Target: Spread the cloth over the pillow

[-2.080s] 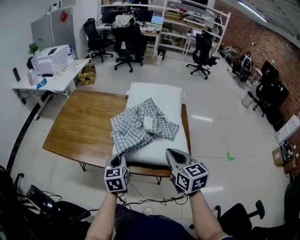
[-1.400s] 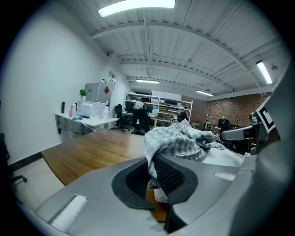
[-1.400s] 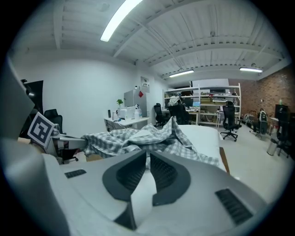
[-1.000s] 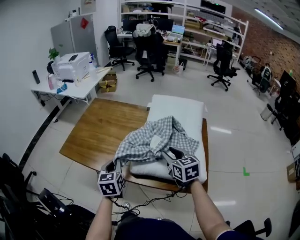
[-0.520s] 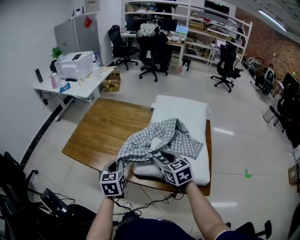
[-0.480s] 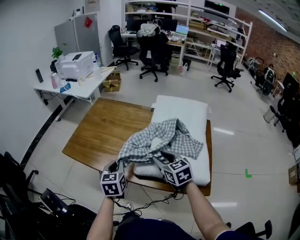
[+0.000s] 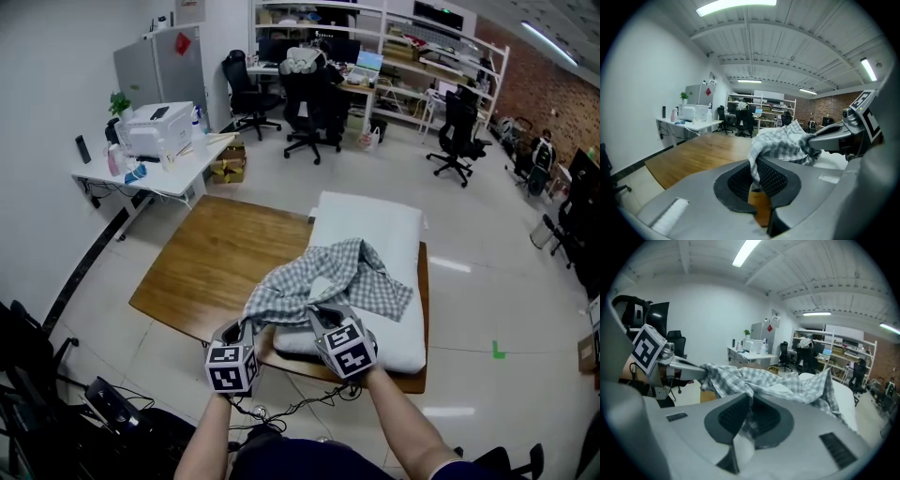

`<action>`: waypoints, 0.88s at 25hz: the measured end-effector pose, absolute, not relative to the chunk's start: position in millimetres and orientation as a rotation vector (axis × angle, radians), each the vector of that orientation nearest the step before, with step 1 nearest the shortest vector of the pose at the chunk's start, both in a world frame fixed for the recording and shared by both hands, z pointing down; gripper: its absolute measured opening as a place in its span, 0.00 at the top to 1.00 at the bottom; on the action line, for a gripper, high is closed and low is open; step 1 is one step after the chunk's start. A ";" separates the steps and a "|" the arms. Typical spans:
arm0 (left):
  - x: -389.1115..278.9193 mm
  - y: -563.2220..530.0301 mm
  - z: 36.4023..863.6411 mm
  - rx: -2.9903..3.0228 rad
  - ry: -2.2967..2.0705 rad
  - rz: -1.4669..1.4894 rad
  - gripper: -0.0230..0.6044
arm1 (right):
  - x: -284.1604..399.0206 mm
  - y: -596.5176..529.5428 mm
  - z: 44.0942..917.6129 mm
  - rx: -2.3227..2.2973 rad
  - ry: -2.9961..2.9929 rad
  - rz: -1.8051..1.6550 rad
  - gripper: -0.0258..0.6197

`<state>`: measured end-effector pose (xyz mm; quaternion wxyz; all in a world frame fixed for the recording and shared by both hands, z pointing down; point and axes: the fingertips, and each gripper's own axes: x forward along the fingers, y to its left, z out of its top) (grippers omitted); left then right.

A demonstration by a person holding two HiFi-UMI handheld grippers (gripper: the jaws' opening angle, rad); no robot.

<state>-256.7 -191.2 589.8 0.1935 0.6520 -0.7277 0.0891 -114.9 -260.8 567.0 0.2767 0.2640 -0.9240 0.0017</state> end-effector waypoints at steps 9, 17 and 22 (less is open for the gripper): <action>-272.9 -201.5 578.9 1.842 -2.052 0.219 0.94 | -58.8 -308.3 503.3 0.967 -2.553 0.003 0.91; -275.7 -224.8 525.3 1.931 -2.070 0.144 0.94 | 35.1 -346.3 449.9 1.301 -2.516 -0.008 0.91; -259.9 -244.7 469.6 2.067 -2.037 0.059 0.94 | 74.2 -350.2 418.6 1.431 -2.518 -0.029 0.91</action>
